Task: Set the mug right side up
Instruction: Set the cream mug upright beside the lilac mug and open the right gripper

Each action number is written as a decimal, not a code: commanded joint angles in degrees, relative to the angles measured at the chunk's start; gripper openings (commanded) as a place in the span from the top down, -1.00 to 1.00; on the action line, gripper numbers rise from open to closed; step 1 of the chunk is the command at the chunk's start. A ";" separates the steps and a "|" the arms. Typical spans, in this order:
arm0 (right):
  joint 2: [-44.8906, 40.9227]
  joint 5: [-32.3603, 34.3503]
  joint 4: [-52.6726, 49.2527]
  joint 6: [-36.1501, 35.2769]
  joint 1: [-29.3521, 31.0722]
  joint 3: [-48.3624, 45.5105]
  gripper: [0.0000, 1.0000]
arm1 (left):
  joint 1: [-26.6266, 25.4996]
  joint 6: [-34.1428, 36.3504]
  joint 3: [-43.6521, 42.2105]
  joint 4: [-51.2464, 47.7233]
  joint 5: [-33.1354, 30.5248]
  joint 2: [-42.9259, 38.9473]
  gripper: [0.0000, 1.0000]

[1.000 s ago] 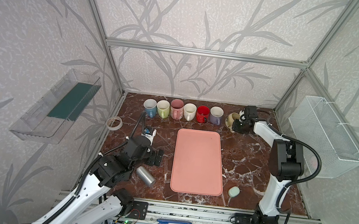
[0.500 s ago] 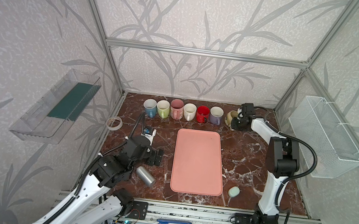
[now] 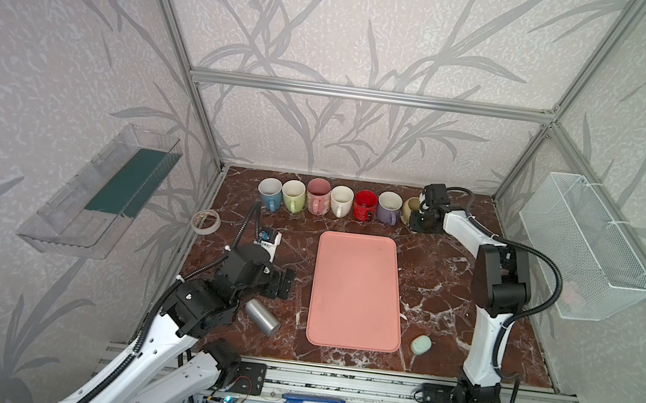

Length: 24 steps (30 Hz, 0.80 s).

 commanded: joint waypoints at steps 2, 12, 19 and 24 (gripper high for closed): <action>0.09 0.50 -0.50 -0.53 0.20 1.63 0.37 | 0.46 1.30 -0.72 0.34 0.12 -0.57 -0.99; -0.42 -0.21 -0.75 -0.26 0.33 1.65 0.16 | 0.49 1.30 -0.74 0.29 0.10 -0.57 -0.99; -5.51 -1.21 -1.02 -0.45 0.37 -0.51 0.06 | 0.51 1.30 -0.66 -0.14 -1.18 -0.29 -0.99; -12.98 -2.98 1.77 0.42 0.37 -5.75 -0.14 | 0.60 1.23 -0.54 -0.41 -2.39 0.73 -0.99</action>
